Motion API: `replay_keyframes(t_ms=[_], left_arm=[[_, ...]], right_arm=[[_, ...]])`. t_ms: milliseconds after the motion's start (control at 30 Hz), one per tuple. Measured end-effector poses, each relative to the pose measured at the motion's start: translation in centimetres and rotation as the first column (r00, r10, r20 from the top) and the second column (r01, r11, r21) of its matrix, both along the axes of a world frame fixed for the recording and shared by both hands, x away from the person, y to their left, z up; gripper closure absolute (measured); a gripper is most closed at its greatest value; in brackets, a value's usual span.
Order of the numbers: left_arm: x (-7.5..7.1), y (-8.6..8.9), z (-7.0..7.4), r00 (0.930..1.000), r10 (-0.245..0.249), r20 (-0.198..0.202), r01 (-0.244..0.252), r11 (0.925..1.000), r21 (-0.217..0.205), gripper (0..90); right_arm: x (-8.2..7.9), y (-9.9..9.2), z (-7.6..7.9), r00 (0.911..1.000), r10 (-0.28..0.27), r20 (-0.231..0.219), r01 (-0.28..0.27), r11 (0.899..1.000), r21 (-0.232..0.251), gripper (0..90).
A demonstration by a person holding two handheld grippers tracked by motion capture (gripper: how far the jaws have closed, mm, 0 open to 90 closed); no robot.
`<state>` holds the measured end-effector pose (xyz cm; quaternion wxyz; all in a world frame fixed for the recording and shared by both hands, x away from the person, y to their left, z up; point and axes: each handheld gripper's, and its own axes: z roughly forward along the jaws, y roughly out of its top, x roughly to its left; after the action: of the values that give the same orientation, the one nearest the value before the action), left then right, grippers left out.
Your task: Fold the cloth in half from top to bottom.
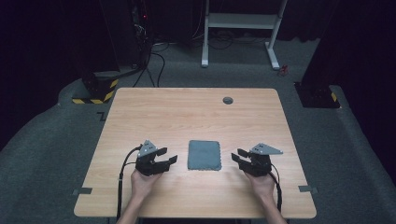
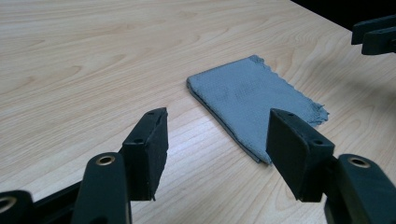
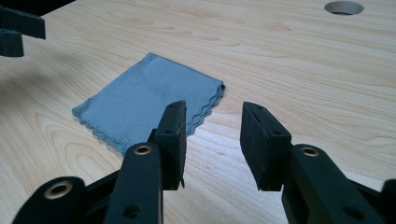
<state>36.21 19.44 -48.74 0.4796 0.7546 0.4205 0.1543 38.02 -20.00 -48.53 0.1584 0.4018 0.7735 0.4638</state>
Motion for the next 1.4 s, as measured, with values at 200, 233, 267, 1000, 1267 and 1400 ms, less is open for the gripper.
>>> replay_keyframes(t_ms=[200,233,267,1000,1267,1400], left_arm=[[-0.5,0.8,0.1,0.9999,0.015,0.000,-0.015,0.9999,0.002,39.4],[-0.6,0.9,0.1,0.9998,0.017,0.002,-0.017,0.9998,0.001,39.4],[-0.7,1.1,0.1,0.9997,0.022,0.003,-0.022,0.9998,0.001,39.4],[-2.0,3.3,-1.0,0.9953,0.097,0.008,-0.097,0.9942,0.046,39.3],[-2.2,4.0,-2.0,0.9921,0.124,-0.020,-0.121,0.9884,0.091,38.5],[-2.3,4.6,-2.4,0.9889,0.147,-0.023,-0.144,0.9840,0.105,38.3]], right_arm=[[-0.4,-0.8,0.2,0.9998,-0.019,0.006,0.019,0.999,0.032,62.7],[-0.4,-0.8,0.2,0.9998,-0.019,0.006,0.019,0.999,0.032,62.7],[-0.5,-0.9,0.2,0.9997,-0.020,0.011,0.020,0.999,0.031,62.8],[-2.1,-4.4,-0.5,0.9949,-0.101,0.004,0.100,0.994,0.038,63.8],[-2.4,-4.8,-1.0,0.9919,-0.127,0.003,0.127,0.992,-0.011,63.8],[-2.4,-5.0,-1.6,0.9904,-0.138,-0.009,0.138,0.990,-0.041,63.8]])
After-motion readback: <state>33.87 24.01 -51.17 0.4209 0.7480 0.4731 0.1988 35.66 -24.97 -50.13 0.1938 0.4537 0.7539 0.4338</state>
